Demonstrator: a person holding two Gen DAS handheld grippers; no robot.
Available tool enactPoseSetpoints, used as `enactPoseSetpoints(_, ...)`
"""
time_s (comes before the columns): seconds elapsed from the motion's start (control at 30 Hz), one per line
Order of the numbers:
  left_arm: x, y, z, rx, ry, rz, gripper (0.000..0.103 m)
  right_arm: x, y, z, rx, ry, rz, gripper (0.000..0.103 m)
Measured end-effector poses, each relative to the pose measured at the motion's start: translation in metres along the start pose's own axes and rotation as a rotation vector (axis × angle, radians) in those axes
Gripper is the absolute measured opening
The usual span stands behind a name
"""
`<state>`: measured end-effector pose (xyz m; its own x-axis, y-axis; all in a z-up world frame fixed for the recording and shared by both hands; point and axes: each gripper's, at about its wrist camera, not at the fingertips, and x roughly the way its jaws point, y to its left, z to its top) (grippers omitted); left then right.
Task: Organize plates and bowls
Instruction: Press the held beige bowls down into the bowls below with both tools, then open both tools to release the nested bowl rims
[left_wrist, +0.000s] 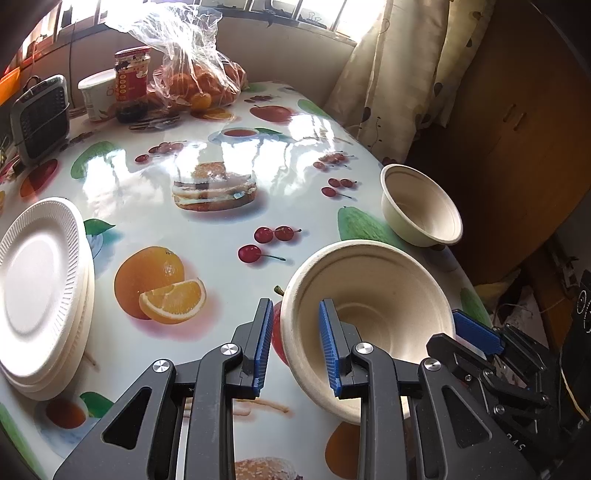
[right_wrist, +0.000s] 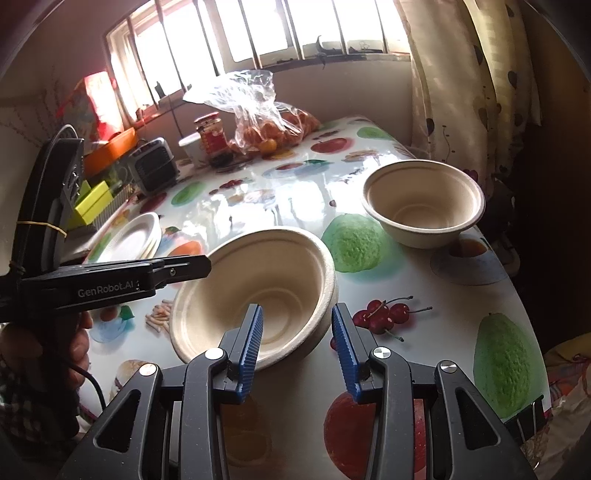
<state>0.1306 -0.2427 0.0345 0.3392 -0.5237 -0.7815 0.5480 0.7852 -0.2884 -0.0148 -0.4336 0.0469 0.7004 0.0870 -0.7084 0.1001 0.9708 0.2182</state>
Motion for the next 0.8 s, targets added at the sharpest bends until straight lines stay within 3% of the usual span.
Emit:
enactPoseSetpoints(0.33,-0.002,-0.009,0.012,0.023,-0.009,0.009,0.034,-0.004,-0.01,0.008,0.018,-0.021,-0.027,0.046)
enactPoseSetpoints(0.8,0.011,-0.044,0.054,0.1,-0.011,-0.022,0.035,-0.013,-0.042,0.038,0.04,-0.061,-0.115,0.049)
